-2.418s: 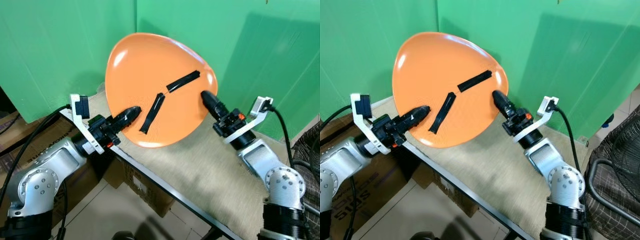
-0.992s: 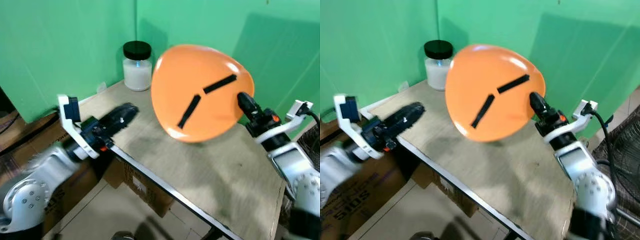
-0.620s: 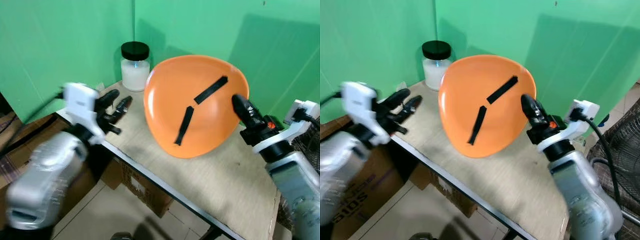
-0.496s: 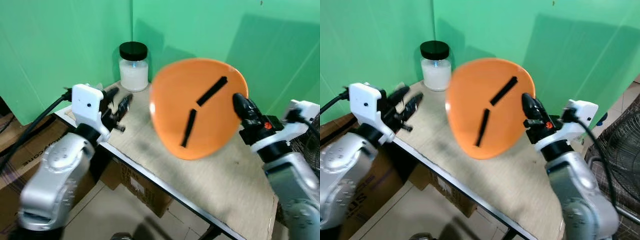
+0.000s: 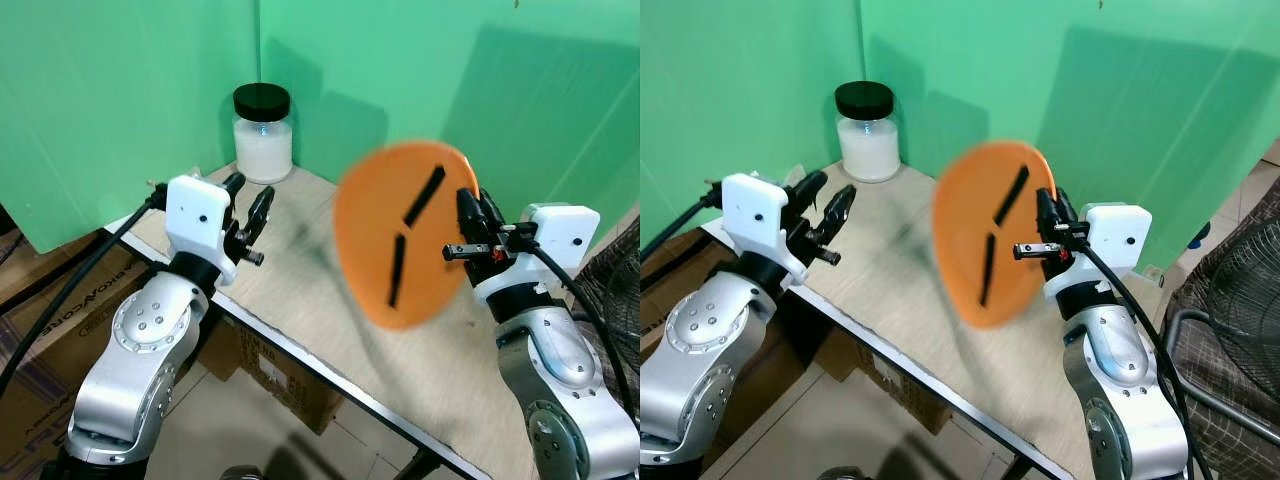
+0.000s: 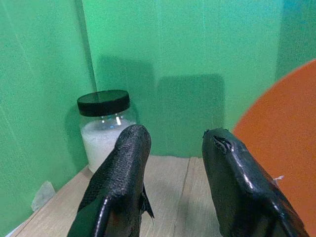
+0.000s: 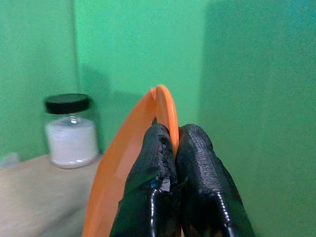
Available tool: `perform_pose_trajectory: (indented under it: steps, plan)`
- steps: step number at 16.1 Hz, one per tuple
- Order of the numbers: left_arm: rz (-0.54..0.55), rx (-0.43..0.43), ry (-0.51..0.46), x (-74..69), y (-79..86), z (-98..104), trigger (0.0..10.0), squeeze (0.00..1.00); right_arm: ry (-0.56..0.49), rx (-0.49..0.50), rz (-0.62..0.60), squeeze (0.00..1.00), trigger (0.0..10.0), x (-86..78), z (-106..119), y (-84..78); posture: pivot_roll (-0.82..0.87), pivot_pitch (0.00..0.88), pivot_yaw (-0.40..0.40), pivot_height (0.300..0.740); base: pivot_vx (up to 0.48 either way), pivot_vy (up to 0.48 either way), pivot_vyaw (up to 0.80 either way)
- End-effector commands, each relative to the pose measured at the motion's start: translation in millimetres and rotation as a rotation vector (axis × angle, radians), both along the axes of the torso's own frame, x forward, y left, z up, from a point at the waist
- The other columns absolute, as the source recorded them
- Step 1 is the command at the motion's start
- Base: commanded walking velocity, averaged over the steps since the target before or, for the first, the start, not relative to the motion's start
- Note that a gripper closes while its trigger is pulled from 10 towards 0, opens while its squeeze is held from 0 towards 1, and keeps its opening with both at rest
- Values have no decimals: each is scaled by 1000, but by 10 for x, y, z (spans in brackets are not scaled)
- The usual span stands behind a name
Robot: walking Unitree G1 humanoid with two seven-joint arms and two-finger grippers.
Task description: Setting the table
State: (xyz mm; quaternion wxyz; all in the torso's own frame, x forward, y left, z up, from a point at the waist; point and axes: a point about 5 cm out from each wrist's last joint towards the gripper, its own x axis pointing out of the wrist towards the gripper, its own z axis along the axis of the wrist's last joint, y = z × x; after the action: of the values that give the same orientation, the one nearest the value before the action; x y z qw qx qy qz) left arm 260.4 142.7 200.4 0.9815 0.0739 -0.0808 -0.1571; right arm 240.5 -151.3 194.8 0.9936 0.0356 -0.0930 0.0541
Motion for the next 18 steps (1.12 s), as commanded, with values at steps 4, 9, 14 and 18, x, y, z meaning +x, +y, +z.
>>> perform_pose_trajectory:
  steps: [4, 9, 14, 18]
  plan:
    - [21, 30, 12, -2, 8, -78, 10000, 0, -60, 28, 12, 0, 10000, 58, 78, 49, 89, 0, -89, 740, -256, 0, 0]
    - [31, 40, 27, 9, 17, -105, 10000, 0, -22, 69, 30, 0, 10000, 118, 17, 92, 93, 0, -92, 740, -155, 0, 0]
    - [30, 34, 11, 36, 43, -75, 10000, 0, 28, 324, -58, 0, 10000, 276, -9, -82, 94, 0, -86, 740, 0, 0, 0]
    - [23, 34, 5, 34, 39, -67, 10000, 0, 1, 426, -51, 0, 10000, 326, 68, -114, 99, 0, -88, 740, 0, 0, 0]
